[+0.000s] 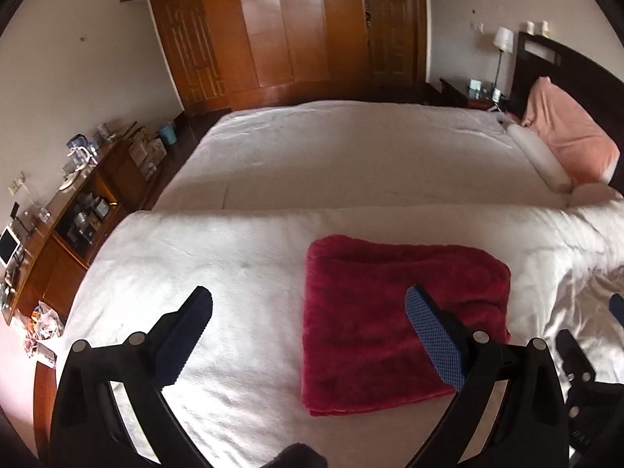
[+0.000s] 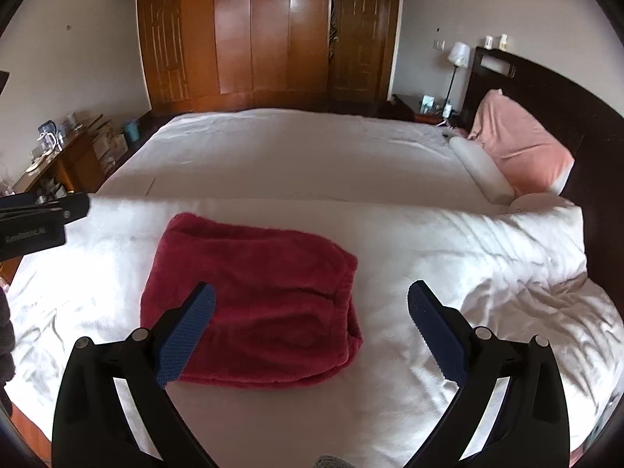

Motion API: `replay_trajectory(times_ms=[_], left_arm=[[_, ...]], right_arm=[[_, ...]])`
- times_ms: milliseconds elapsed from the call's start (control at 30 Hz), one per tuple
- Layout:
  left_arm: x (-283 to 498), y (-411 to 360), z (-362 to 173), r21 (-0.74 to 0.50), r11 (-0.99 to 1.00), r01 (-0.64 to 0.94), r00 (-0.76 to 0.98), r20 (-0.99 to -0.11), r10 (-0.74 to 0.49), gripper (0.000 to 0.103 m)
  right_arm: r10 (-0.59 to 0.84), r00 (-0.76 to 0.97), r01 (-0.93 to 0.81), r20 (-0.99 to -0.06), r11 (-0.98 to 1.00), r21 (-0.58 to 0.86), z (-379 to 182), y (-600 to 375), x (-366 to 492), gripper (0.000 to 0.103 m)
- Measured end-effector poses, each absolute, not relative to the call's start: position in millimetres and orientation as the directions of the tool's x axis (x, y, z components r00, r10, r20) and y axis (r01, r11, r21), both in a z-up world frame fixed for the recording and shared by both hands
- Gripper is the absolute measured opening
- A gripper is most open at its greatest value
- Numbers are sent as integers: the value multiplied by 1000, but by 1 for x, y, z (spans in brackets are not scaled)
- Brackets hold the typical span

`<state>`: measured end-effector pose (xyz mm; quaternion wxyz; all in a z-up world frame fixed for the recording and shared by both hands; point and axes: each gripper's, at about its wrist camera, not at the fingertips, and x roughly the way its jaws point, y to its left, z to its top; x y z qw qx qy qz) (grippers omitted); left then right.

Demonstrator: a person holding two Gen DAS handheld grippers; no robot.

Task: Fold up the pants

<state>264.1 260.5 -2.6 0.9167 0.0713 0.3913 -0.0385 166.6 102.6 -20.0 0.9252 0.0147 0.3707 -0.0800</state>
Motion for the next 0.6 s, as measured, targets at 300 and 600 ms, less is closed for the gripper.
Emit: replay_trajectory(times_ms=[300, 600], left_arm=[[263, 250, -40, 106, 982, 155, 632, -775, -16, 98], [256, 235, -53, 128, 969, 211, 640, -767, -38, 98]], right_arm=[[-116, 675, 151, -729, 988, -17, -43, 106, 172, 100], [-110, 646, 146, -756, 989, -20, -54, 112, 187, 100]])
